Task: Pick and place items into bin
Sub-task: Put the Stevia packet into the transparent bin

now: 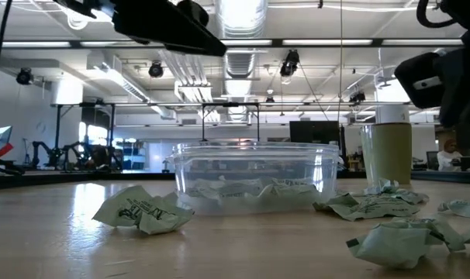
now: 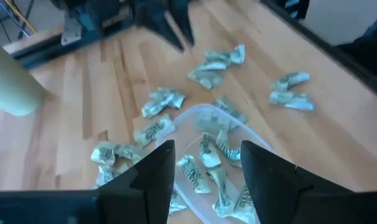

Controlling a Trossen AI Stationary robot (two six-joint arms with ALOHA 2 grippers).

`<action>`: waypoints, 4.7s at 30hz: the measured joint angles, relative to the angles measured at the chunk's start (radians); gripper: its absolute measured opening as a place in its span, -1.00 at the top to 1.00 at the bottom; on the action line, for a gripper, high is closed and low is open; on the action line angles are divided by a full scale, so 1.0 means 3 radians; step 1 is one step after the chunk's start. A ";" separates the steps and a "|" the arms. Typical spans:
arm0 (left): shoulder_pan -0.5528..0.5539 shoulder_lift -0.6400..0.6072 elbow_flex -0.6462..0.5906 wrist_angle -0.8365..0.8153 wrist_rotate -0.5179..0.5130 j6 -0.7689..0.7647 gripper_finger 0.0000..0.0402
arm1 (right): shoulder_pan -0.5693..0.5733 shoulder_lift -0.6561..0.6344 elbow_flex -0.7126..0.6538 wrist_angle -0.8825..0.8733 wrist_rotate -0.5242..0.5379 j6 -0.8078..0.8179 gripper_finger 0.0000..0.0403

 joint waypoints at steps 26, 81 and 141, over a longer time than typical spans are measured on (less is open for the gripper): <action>-0.0006 -0.0472 -0.0443 -0.0126 0.0005 -0.0273 0.17 | -0.0467 0.0678 -0.0003 0.0020 -0.0134 0.0155 0.16; -0.0003 -0.0471 -0.0443 -0.0111 0.0005 -0.0268 0.17 | -0.0817 0.0609 0.0741 0.0723 -0.0558 -0.1458 0.91; 0.0259 -0.0392 -0.0911 -0.0375 -0.1213 -0.0691 0.17 | -0.0783 0.0718 0.1020 -0.0095 -0.0594 -0.1308 0.38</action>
